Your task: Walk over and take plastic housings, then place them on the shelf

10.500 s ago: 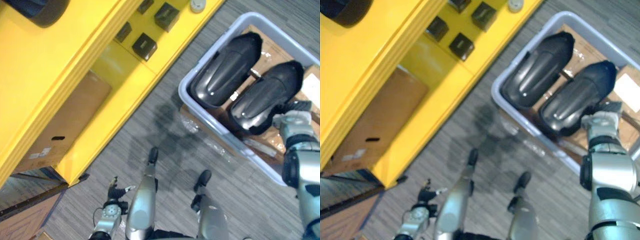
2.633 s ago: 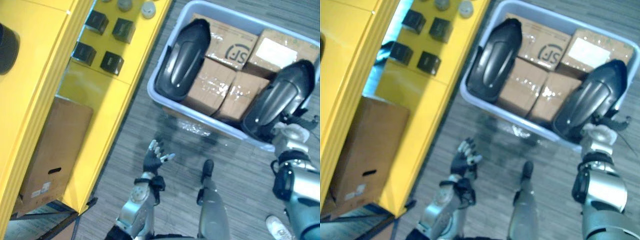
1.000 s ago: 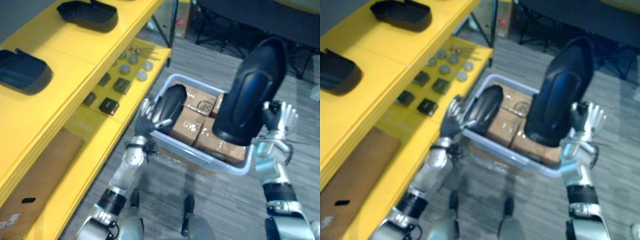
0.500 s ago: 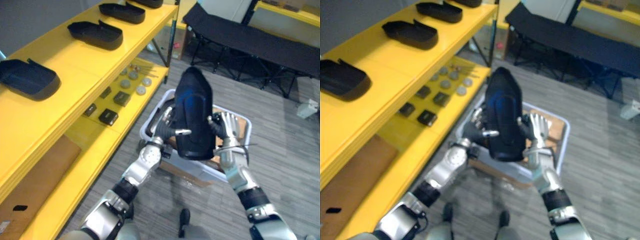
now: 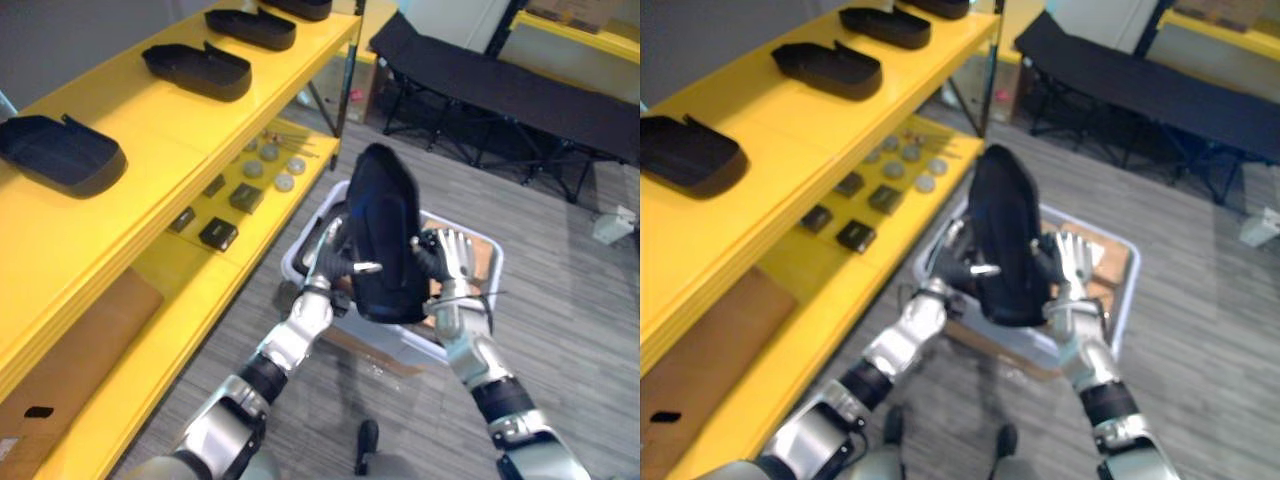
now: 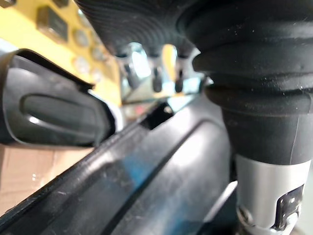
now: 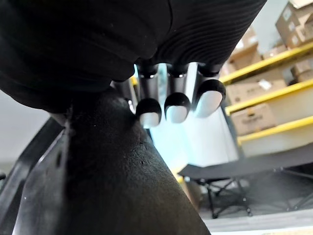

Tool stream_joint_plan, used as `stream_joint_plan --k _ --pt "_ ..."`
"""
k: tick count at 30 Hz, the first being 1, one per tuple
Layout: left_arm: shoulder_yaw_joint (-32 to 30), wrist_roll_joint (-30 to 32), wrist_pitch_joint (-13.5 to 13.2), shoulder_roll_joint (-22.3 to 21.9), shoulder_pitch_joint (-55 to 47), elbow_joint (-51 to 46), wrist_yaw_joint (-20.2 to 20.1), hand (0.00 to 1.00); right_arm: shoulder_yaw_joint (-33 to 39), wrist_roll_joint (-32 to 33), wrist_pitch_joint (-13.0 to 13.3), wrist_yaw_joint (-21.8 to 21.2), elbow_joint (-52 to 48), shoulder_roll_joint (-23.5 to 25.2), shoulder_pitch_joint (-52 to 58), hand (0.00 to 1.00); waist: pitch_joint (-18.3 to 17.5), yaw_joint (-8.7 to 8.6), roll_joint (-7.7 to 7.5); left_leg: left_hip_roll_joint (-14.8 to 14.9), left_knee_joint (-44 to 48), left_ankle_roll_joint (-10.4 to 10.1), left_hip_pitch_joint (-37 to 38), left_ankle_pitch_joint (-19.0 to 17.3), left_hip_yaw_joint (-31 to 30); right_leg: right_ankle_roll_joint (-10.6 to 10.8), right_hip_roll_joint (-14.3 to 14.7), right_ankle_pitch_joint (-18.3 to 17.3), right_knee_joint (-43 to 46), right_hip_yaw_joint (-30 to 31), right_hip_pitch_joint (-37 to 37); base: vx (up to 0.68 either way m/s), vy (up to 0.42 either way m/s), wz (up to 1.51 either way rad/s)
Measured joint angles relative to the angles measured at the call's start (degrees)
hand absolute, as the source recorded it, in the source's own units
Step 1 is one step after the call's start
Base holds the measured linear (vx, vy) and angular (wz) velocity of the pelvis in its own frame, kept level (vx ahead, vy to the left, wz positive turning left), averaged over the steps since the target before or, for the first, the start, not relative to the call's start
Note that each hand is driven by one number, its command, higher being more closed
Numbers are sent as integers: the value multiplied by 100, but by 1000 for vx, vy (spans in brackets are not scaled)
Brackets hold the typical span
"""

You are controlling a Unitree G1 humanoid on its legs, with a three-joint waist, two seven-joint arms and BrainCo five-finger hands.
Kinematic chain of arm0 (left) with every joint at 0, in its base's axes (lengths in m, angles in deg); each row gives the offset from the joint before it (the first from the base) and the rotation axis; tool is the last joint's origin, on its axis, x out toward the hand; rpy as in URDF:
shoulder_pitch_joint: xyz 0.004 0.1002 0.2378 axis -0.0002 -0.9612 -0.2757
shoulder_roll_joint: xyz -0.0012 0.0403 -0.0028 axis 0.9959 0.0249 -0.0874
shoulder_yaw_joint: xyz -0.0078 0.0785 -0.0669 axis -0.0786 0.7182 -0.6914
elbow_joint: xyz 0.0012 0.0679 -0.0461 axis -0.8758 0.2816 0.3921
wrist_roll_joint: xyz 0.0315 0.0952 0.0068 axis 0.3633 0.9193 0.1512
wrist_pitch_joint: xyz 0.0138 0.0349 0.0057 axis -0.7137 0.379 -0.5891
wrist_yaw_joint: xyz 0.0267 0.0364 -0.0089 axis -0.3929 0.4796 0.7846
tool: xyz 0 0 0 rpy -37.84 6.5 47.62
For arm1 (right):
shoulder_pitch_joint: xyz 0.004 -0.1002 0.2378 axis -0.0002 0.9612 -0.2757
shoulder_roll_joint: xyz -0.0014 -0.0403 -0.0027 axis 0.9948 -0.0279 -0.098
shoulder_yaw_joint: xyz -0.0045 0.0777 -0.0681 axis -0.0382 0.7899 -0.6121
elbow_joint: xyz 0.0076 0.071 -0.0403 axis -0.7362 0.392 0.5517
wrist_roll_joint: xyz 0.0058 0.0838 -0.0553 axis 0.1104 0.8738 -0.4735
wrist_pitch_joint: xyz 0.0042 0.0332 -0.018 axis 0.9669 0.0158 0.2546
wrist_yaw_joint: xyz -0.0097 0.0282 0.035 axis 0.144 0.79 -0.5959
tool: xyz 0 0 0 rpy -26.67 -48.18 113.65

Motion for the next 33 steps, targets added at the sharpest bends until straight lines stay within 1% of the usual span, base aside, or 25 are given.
stream_joint_plan --k 1,2,4,5,6,7,8,9,11,13,19,22,24,27,29,31,33 --pt "-59 -40 -1 -28 0 0 96 0 -26 -14 -1 1 0 7 0 100 -1 0 -2 -1 0 0 1 0 -1 0 0 0 -2 -1 3 0 0 0" --pt "-125 -120 -16 -58 12 0 299 0 -67 -19 -3 17 1 7 0 100 -3 0 -4 -1 0 0 1 0 -4 -1 0 1 -4 -2 5 0 0 0" --pt "-245 -291 -32 -81 17 0 559 0 -199 -18 -5 75 11 8 0 100 -44 -8 -21 2 0 0 1 0 -1 -1 4 1 -11 -1 5 0 0 0" --pt "-316 -437 -67 -89 16 0 794 0 -302 -18 -5 185 53 9 3 100 -116 -10 -42 7 0 -6 0 -4 5 -4 10 3 -27 2 6 0 0 0" --pt "-336 -497 -96 -90 16 0 891 0 -360 -18 -5 239 58 12 3 100 -145 -11 -51 9 0 -8 0 -6 5 -4 12 3 -32 3 8 0 0 0" --pt "-340 -514 -178 -91 16 -1 1066 0 -443 -18 -5 373 58 18 3 100 -199 -13 -69 14 0 -10 0 -8 6 -4 18 3 -39 4 9 0 0 0" --pt "-338 -516 -242 -101 15 -3 1190 0 -522 -18 0 507 57 30 1 100 -238 -9 -85 21 0 -12 0 -10 7 -6 25 3 -42 5 10 0 0 0" --pt "-337 -515 -259 -108 15 -3 1224 0 -566 -21 12 560 57 38 1 100 -255 -9 -94 23 0 -13 1 -10 8 -7 28 4 -42 6 10 0 0 0" --pt "-335 -489 -280 -197 14 -3 1458 0 -696 -18 65 793 57 122 -2 100 -276 -10 -116 31 0 -17 6 -16 19 -9 33 5 -42 19 6 -10 -7 -2" --pt "-335 -476 -284 -205 14 -3 1566 0 -707 -18 65 902 57 159 -3 100 -276 -12 -115 32 -1 -18 6 -18 27 -10 33 7 -42 31 -1 -6 -3 -2" --pt "-365 -430 -302 -206 -88 -90 1761 0 -804 -19 179 1143 57 165 -56 100 -276 -14 -116 56 -1 -45 54 -39 99 -14 51 6 -41 108 -6 0 -1 -7" --pt "-503 -443 -425 -213 -149 -216 1846 0 -883 -18 235 1175 57 184 -128 100 -276 -14 -116 90 -2 -52 101 -54 186 -25 79 2 -42 188 -17 3 -18 -14" --pt "-509 -446 -542 -236 -152 -386 2068 0 -883 -17 239 1296 57 188 -136 100 -277 -17 -117 111 -2 -52 100 -54 188 -30 83 -2 -46 190 -18 0 0 0" --pt "-600 -440 -675 -350 -153 -494 2335 0 -886 -17 239 1367 58 188 -143 100 -277 -16 -117 118 -2 -58 100 -59 189 -25 86 2 -49 190 -18 0 0 0" --pt "-725 -387 -684 -433 -157 -617 2631 0 -898 -18 249 1400 61 190 -153 100 -278 -23 -118 114 -2 -58 105 -58 197 -39 87 12 -50 191 -17 0 0 0" --pt "-737 -248 -683 -432 -165 -633 2751 0 -904 -18 270 1403 80 192 -167 100 -278 -26 -119 114 -1 -58 108 -57 202 -42 89 14 -50 193 -17 0 0 0" --pt "-830 36 -646 -440 -185 -641 2916 0 -937 -18 287 1423 122 196 -196 100 -280 -34 -123 115 -1 -58 111 -57 206 -43 92 14 -52 195 -17 0 0 0"
